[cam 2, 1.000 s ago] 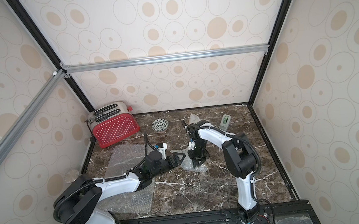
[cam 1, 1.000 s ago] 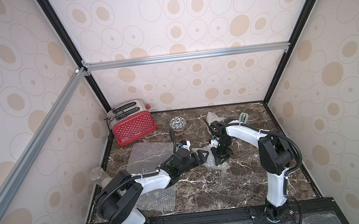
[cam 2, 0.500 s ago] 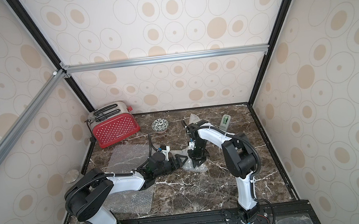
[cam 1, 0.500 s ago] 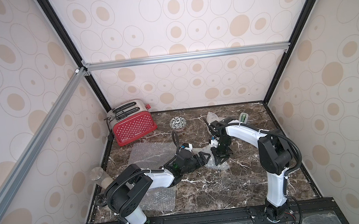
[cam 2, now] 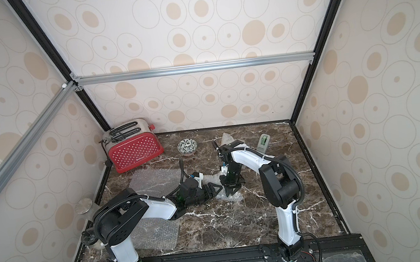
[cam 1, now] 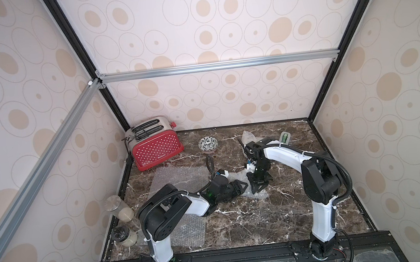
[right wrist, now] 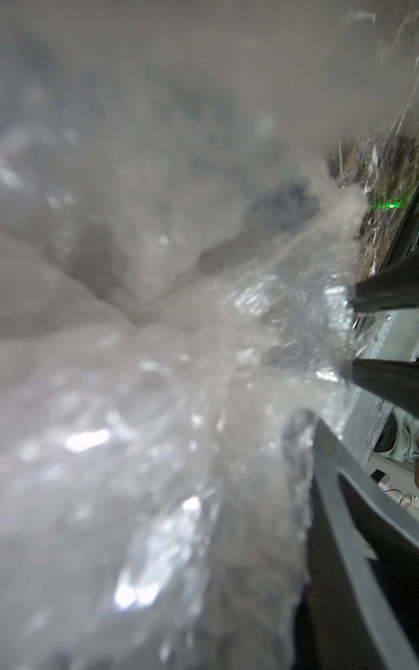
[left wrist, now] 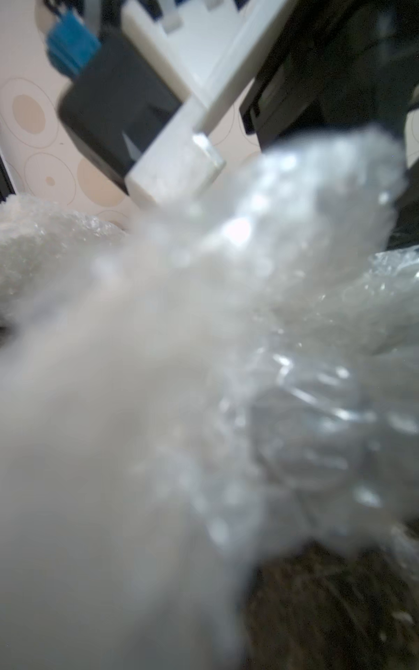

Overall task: Wrap bowls in bubble wrap
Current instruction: Stick the tape on the bubble wrap.

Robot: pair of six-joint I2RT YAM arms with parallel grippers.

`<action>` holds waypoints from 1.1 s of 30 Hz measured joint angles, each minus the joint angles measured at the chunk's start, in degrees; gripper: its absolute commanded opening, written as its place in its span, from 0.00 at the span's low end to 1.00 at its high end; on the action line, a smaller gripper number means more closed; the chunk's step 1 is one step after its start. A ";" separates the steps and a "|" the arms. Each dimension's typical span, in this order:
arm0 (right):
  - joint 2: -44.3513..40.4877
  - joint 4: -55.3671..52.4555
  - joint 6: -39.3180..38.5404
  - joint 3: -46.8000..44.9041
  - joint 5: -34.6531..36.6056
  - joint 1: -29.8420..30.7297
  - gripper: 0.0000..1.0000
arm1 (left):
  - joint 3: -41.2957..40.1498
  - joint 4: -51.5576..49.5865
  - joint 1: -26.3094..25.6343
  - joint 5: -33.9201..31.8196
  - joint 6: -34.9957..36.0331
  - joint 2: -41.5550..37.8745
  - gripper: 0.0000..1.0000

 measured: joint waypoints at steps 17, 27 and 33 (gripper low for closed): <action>-1.01 0.09 -0.15 -0.48 -0.17 0.04 0.27 | 1.16 5.27 1.53 1.92 -4.33 6.56 0.20; -4.96 0.46 0.42 -3.80 1.90 -2.05 0.27 | 1.38 4.63 1.44 2.14 -3.78 6.54 0.20; -9.49 -0.68 0.87 -1.09 2.27 -4.00 0.26 | 2.75 0.13 1.44 2.05 -2.56 5.07 0.21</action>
